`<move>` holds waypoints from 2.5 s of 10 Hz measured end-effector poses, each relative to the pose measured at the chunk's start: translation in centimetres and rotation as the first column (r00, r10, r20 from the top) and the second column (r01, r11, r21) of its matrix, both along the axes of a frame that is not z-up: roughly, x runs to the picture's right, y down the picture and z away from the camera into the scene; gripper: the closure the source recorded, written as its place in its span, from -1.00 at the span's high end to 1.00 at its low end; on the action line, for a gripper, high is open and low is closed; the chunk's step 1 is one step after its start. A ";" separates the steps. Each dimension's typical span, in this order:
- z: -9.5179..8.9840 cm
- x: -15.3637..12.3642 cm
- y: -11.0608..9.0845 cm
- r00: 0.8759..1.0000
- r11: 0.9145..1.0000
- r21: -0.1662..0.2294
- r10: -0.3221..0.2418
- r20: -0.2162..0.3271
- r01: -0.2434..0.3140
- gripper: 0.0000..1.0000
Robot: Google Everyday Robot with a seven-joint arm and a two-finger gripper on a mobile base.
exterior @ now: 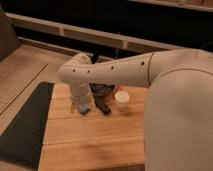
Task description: Wipe the white sponge on the table
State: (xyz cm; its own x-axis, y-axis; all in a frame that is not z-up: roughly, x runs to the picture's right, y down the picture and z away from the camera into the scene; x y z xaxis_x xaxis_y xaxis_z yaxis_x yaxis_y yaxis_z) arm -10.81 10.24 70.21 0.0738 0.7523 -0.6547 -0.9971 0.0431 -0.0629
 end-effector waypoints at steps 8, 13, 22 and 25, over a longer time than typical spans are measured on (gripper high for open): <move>0.0 0.0 0.0 1.000 1.000 -0.001 0.000 0.000 0.000 0.30; 0.0 0.0 0.1 1.000 1.000 -0.001 0.000 0.000 0.000 0.30; 0.3 0.0 -0.3 1.000 1.000 0.021 -0.017 -0.002 0.017 0.30; 2.5 -0.1 -4.8 0.992 0.975 0.194 -0.122 0.044 0.111 0.30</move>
